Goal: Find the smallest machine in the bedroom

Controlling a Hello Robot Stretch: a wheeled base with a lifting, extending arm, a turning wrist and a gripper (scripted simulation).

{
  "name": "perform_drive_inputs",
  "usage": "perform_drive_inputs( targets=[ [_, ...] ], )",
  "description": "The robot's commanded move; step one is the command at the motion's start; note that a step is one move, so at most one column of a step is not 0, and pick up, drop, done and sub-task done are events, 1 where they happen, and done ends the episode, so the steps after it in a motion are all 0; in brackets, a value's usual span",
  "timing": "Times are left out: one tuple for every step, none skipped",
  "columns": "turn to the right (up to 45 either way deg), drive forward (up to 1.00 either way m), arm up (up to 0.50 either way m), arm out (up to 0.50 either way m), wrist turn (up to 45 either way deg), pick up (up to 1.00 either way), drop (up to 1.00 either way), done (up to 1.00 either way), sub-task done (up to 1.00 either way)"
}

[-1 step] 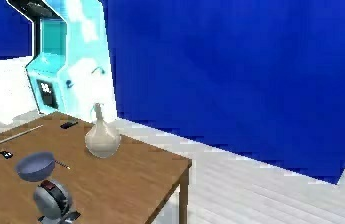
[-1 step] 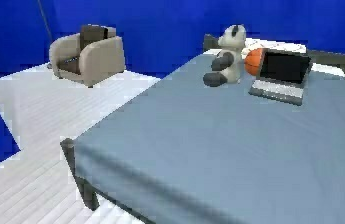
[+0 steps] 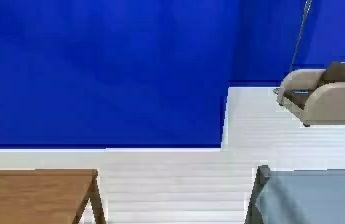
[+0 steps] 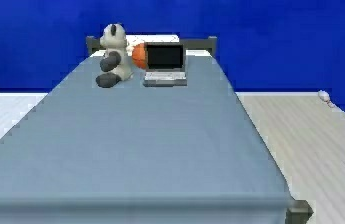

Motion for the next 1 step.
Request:
perform_drive_inputs(
  targets=[
    [0.0, 1.00, 0.00, 0.00, 0.0, 0.00, 0.00, 0.00, 0.00]
  ],
)
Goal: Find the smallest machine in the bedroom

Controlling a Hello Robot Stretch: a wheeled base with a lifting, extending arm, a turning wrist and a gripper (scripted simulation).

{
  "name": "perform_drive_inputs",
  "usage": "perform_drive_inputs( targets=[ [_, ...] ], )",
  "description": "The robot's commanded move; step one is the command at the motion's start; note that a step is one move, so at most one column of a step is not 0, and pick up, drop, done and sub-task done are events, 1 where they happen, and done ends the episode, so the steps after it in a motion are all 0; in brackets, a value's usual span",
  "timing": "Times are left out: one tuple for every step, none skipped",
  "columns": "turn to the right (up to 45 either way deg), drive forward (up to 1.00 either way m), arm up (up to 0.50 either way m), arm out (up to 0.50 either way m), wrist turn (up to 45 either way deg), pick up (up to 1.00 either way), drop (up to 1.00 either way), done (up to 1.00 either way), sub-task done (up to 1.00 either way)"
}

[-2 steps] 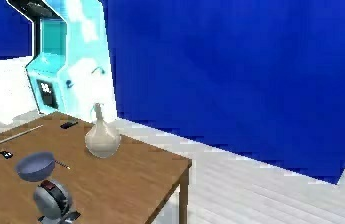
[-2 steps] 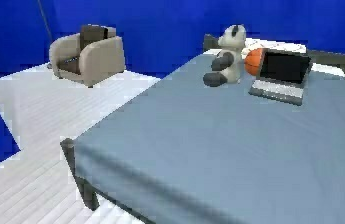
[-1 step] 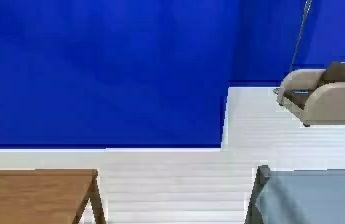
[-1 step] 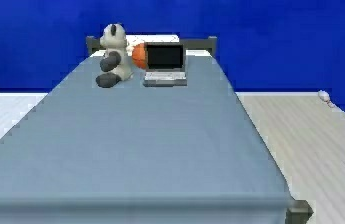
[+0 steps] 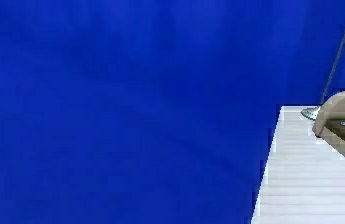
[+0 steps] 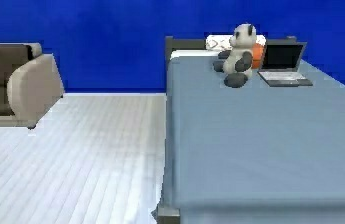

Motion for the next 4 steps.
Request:
perform_drive_inputs(
  targets=[
    [-3.0, 0.00, 0.00, 0.00, 0.0, 0.00, 0.00, 0.00, 0.00],
    [0.0, 0.20, 0.00, 0.00, 0.0, 0.00, 0.00, 0.00, 0.00],
    [-45.0, 0.00, 0.00, 0.00, 0.0, 0.00, 0.00, 0.00, 0.00],
    [-30.0, 0.00, 0.00, 0.00, 0.0, 0.00, 0.00, 0.00, 0.00]
  ],
)
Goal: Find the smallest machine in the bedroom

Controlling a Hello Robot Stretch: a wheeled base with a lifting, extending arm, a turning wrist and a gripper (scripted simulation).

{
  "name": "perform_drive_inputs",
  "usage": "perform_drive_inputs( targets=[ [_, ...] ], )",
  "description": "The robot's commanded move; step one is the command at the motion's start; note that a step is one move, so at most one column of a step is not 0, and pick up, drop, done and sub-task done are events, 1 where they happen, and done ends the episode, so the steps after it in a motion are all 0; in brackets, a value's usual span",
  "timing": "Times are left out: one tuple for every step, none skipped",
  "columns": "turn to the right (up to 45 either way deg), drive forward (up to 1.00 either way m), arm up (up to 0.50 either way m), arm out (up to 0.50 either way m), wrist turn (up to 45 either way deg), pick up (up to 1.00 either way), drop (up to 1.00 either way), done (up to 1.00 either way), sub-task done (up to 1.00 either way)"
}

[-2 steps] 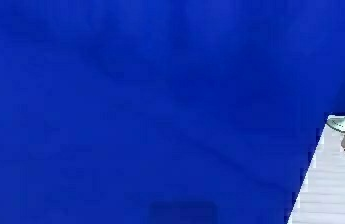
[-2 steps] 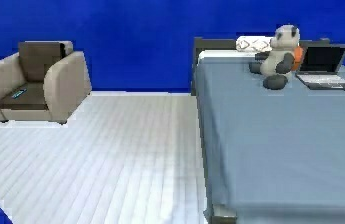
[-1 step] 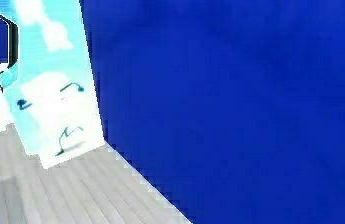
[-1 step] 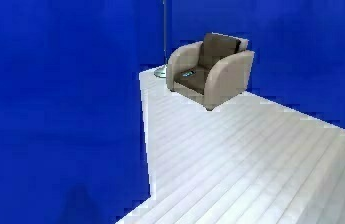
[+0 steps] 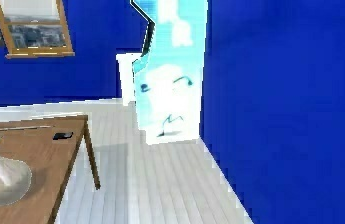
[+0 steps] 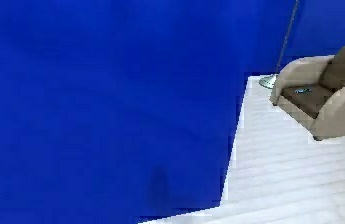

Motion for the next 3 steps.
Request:
perform_drive_inputs(
  targets=[
    [0.0, 0.25, 0.00, 0.00, 0.0, 0.00, 0.00, 0.00, 0.00],
    [-12.0, 0.00, 0.00, 0.00, 0.0, 0.00, 0.00, 0.00, 0.00],
    [0.0, 1.00, 0.00, 0.00, 0.0, 0.00, 0.00, 0.00, 0.00]
  ],
)
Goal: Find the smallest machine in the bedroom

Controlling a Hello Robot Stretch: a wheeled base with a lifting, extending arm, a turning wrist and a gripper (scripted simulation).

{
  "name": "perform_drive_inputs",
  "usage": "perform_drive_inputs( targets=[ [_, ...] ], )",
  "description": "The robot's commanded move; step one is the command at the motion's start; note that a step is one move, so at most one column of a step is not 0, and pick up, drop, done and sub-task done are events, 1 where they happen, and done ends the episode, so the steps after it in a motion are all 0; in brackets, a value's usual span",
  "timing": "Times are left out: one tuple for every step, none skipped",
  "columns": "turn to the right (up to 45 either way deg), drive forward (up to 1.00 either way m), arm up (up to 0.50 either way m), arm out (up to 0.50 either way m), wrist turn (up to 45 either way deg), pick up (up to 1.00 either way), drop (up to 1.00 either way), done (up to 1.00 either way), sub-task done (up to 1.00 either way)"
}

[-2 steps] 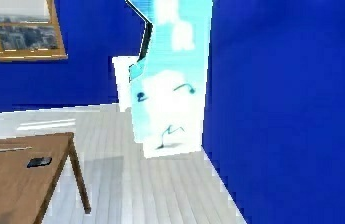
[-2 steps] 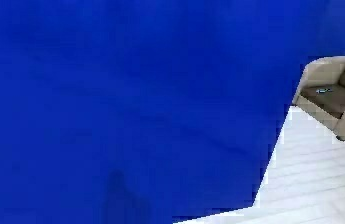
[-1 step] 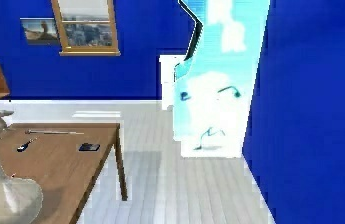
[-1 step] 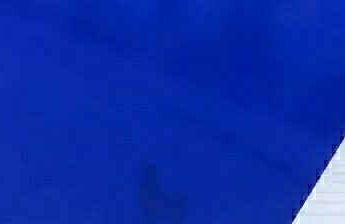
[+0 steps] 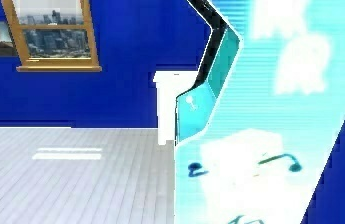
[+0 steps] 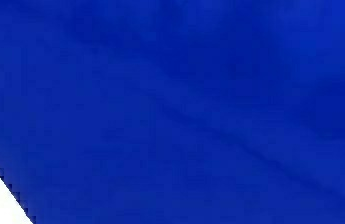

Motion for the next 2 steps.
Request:
perform_drive_inputs(
  targets=[
    [3.0, 0.00, 0.00, 0.00, 0.0, 0.00, 0.00, 0.00, 0.00],
    [0.0, 0.10, 0.00, 0.00, 0.0, 0.00, 0.00, 0.00, 0.00]
  ],
)
